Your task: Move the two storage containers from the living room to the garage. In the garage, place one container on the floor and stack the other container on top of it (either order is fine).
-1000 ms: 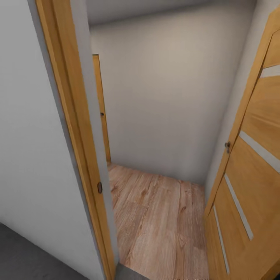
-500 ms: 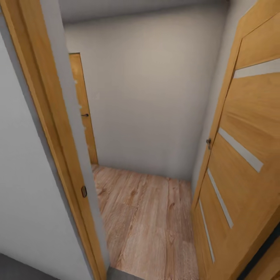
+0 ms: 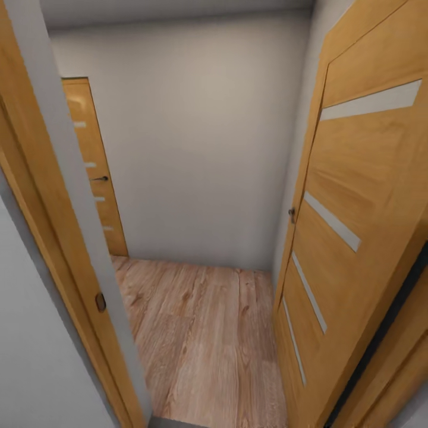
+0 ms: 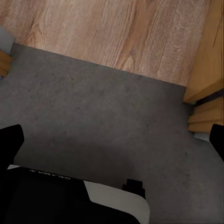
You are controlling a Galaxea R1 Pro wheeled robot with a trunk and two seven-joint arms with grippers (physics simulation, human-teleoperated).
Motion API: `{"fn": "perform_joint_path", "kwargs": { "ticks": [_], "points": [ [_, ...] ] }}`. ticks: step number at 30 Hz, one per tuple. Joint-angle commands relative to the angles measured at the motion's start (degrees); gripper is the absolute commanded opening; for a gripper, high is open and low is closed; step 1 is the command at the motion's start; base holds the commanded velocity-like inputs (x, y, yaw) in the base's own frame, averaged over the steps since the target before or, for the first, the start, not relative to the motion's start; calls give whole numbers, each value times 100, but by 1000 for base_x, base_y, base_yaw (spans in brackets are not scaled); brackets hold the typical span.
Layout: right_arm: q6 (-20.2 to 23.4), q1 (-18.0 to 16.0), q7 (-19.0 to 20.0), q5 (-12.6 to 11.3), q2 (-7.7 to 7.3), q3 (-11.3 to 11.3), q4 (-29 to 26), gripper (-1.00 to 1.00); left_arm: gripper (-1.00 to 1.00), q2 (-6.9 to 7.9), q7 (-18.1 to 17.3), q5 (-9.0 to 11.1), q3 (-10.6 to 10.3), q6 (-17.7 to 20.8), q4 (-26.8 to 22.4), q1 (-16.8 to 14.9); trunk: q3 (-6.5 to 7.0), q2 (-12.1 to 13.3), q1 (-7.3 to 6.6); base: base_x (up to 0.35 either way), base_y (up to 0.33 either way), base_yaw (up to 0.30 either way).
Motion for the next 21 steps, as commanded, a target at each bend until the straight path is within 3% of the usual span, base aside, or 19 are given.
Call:
{"fn": "perform_joint_path", "kwargs": {
  "ticks": [1, 14, 21],
  "points": [
    [-36, -10, 8, 57, -2, -50, 22, 100, 100, 1, -28, 45, 4, -34, 23, -10, -9, -11, 3, 0, 0, -275],
    [-37, -10, 8, 55, -2, -50, 22, 100, 100, 16, -40, 45, 4, -38, 23, -9, -3, -11, 3, 0, 0, -262],
    [-36, -10, 8, 57, -2, -50, 22, 100, 100, 27, -46, 45, 11, -35, 18, -11, -3, -11, 3, 28, 0, -58]
  ]
}}
